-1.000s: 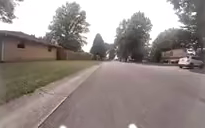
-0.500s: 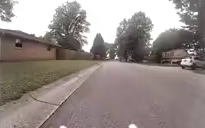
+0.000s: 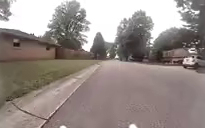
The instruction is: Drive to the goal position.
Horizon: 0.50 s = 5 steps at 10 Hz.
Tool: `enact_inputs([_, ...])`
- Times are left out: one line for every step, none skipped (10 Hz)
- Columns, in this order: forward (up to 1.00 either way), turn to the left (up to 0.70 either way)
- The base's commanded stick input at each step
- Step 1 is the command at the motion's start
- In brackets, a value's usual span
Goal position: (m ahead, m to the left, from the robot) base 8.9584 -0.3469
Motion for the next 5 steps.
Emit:
enact_inputs([0.7,0.0])
enact_inputs([0.7,-0.22])
enact_inputs([0.7,-0.35])
enact_inputs([0.7,-0.32])
enact_inputs([0.7,-0.21])
